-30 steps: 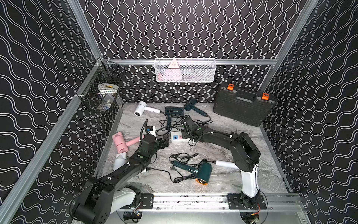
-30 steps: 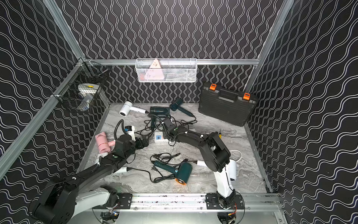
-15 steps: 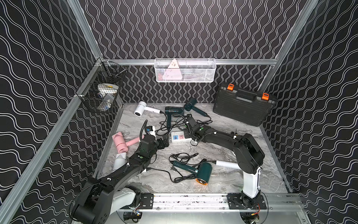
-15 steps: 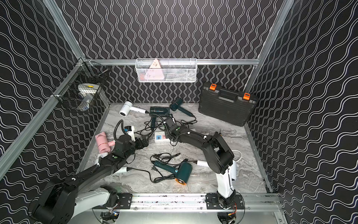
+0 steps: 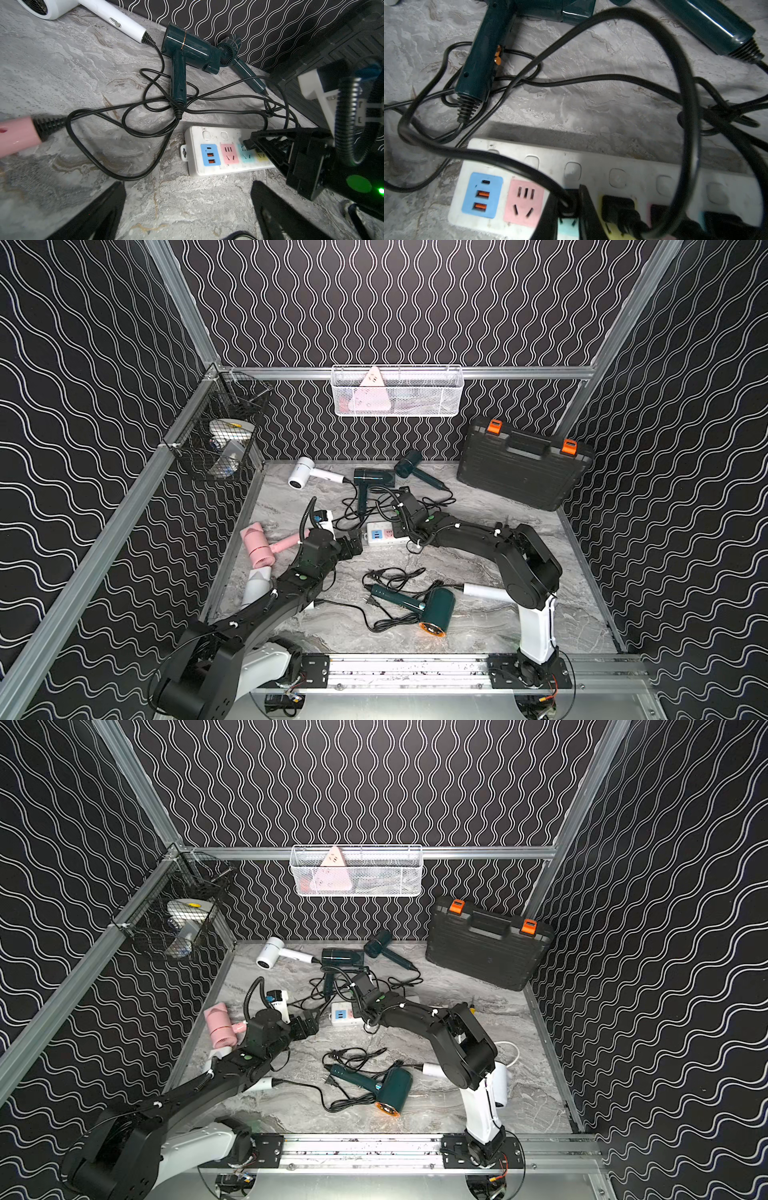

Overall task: Charge the blow dryers
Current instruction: Insert the plug into the socket.

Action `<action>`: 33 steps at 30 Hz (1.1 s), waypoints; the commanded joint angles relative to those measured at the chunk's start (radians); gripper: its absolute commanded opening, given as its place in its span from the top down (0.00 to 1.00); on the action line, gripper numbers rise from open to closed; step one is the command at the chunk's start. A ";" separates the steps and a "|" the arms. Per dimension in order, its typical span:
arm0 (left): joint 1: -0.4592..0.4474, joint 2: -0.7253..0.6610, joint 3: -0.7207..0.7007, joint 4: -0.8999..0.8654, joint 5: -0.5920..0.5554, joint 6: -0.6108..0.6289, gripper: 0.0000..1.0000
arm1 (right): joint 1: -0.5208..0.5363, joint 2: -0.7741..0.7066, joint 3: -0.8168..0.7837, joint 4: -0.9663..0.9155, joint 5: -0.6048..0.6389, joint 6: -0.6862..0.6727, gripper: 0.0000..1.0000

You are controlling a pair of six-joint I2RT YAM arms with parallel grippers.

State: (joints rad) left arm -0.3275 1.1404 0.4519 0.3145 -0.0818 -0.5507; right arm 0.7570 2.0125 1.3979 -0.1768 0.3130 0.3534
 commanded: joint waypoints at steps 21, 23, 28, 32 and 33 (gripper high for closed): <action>0.001 -0.019 -0.009 0.012 -0.030 0.006 0.01 | 0.037 -0.038 -0.215 0.091 0.022 0.027 1.00; 0.002 -0.024 -0.010 0.011 -0.032 0.008 0.01 | 0.042 -0.040 -0.232 0.095 0.026 0.031 1.00; 0.001 -0.030 -0.013 0.010 -0.033 0.006 0.01 | 0.048 -0.050 -0.283 0.104 0.029 0.049 1.00; 0.002 -0.031 -0.012 0.008 -0.034 0.006 0.01 | 0.048 -0.042 -0.301 0.096 0.024 0.068 1.00; 0.001 -0.033 -0.011 0.007 -0.033 0.006 0.01 | 0.048 -0.037 -0.299 0.093 0.020 0.075 1.00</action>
State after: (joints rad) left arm -0.3271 1.1126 0.4423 0.3141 -0.1047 -0.5507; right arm 0.8032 1.9491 1.1183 0.1432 0.3874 0.3824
